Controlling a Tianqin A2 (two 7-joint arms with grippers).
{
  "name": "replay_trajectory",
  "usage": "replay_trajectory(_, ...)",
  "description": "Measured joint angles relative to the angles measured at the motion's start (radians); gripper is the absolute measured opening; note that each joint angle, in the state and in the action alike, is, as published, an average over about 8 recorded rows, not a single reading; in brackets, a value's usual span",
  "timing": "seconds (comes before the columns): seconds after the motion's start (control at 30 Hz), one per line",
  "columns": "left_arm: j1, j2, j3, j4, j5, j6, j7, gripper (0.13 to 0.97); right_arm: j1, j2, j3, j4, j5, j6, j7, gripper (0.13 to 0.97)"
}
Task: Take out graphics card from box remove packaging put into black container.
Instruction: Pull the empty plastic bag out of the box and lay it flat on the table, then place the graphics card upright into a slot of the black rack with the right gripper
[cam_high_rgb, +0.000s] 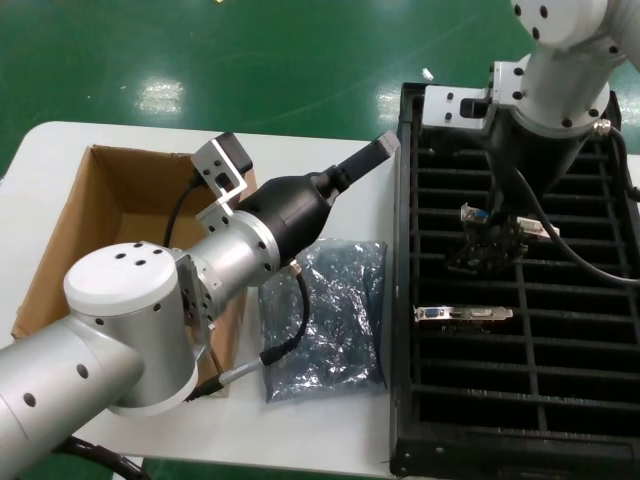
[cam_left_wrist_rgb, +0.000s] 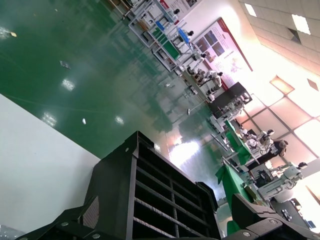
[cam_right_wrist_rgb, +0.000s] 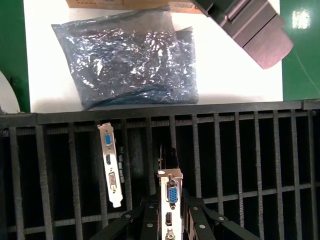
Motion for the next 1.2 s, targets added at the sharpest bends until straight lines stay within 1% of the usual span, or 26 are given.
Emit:
replay_trajectory(0.2, -0.001, -0.005, 0.000, -0.004, 0.000, -0.003, -0.001, 0.937, 0.011, -0.028, 0.006, -0.069, -0.006, 0.017, -0.045, 0.199)
replay_trajectory(0.33, 0.000, -0.007, 0.000, -0.007, 0.000, -0.006, -0.001, 0.948, 0.026, -0.060, -0.003, -0.143, 0.002, 0.046, -0.089, 0.199)
replay_trajectory(0.43, 0.000, -0.009, 0.000, -0.008, 0.000, -0.009, -0.001, 0.958, 0.043, -0.081, -0.041, -0.200, 0.038, 0.077, -0.120, 0.199)
replay_trajectory(0.6, 0.000, -0.009, 0.000, -0.008, 0.000, -0.016, 0.000, 0.966, 0.071, -0.101, -0.142, -0.266, 0.137, 0.136, -0.157, 0.199)
replay_trajectory(0.7, -0.001, -0.009, 0.000, -0.008, 0.000, -0.022, 0.001, 0.966, 0.080, -0.106, -0.184, -0.285, 0.182, 0.162, -0.173, 0.199)
replay_trajectory(0.8, -0.001, -0.007, 0.000, -0.007, 0.000, -0.027, 0.002, 0.966, 0.086, -0.108, -0.206, -0.291, 0.210, 0.178, -0.186, 0.199)
replay_trajectory(1.2, 0.001, 0.000, 0.000, -0.007, 0.000, -0.048, 0.004, 0.966, 0.108, -0.110, -0.226, -0.297, 0.249, 0.195, -0.205, 0.199)
